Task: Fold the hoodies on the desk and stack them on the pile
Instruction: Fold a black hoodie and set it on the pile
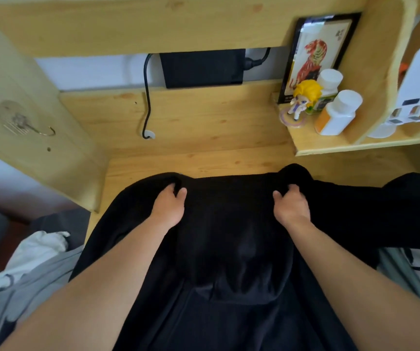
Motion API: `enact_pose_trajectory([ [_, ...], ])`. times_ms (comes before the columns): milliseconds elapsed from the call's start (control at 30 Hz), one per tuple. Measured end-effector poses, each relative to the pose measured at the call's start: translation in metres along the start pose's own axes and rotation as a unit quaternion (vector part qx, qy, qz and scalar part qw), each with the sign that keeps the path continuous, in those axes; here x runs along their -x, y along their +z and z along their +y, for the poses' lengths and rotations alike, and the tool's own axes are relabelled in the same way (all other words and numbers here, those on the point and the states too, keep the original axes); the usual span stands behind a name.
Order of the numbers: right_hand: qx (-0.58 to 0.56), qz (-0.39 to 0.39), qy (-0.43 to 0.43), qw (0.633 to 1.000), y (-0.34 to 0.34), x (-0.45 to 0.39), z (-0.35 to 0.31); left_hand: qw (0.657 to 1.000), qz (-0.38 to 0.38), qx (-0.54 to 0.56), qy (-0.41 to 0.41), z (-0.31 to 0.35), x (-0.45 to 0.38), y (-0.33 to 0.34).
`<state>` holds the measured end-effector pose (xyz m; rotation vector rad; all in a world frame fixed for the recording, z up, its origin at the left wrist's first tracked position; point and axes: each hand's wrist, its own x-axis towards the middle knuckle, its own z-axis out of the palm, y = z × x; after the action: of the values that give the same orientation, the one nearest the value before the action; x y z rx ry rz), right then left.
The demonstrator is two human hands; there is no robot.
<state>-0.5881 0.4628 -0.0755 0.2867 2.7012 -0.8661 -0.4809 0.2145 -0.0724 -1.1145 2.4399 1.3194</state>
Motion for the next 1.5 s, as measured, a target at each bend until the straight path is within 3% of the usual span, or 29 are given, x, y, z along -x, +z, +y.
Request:
enact_pose_trajectory([
  [67,0.094,0.082,-0.108,0.986,0.009,0.01,0.008,0.99,0.011,-0.128,0.063,-0.02,0.001,0.003],
  [133,0.173,0.138,-0.253,0.942,0.022,0.029,0.005,0.963,0.062,-0.225,0.133,-0.036,0.004,0.003],
  [200,0.235,0.06,-0.311,0.919,0.038,0.051,-0.01,0.94,0.081,-0.308,0.125,-0.054,0.003,-0.003],
  [267,0.276,-0.068,-0.259,0.923,0.058,0.061,-0.019,0.927,0.042,-0.365,0.075,-0.072,-0.005,-0.016],
  [333,0.312,-0.119,-0.225,0.916,0.077,0.051,-0.018,0.918,0.004,-0.392,0.057,-0.085,-0.019,-0.029],
  [467,0.346,-0.096,-0.238,0.902,0.092,0.004,-0.023,0.897,0.033,-0.425,0.118,-0.101,-0.032,-0.036],
  [567,0.341,-0.096,-0.231,0.906,0.089,-0.016,-0.035,0.842,0.142,-0.466,0.23,-0.102,-0.008,-0.028],
  [633,0.335,-0.079,-0.247,0.906,0.089,-0.013,-0.031,0.821,0.157,-0.455,0.308,-0.107,0.012,-0.015],
  [800,0.351,-0.062,-0.25,0.9,0.085,0.011,-0.006,0.834,0.049,-0.456,0.308,-0.149,0.051,-0.002],
  [1000,0.334,-0.161,-0.192,0.909,0.068,-0.016,-0.043,0.809,-0.008,-0.494,0.319,-0.161,0.059,-0.012],
  [1067,0.295,-0.137,-0.248,0.913,0.054,-0.006,-0.052,0.815,-0.002,-0.502,0.289,-0.149,0.063,-0.014],
  [1167,0.137,0.022,-0.311,0.94,0.026,0.059,-0.017,0.822,0.032,-0.506,0.258,-0.129,0.09,-0.008],
  [1233,0.042,0.107,-0.258,0.959,0.011,0.12,0.039,0.852,0.031,-0.457,0.252,-0.136,0.122,0.005],
  [1300,0.055,0.137,-0.155,0.977,0.005,0.173,0.111,0.868,-0.009,-0.432,0.245,-0.159,0.162,0.022],
  [1433,0.068,0.134,0.138,0.979,-0.014,0.232,0.226,0.878,-0.042,-0.418,0.228,-0.203,0.225,0.039],
  [1500,0.02,0.096,0.226,0.969,-0.03,0.243,0.249,0.903,-0.029,-0.39,0.177,-0.221,0.251,0.044],
])
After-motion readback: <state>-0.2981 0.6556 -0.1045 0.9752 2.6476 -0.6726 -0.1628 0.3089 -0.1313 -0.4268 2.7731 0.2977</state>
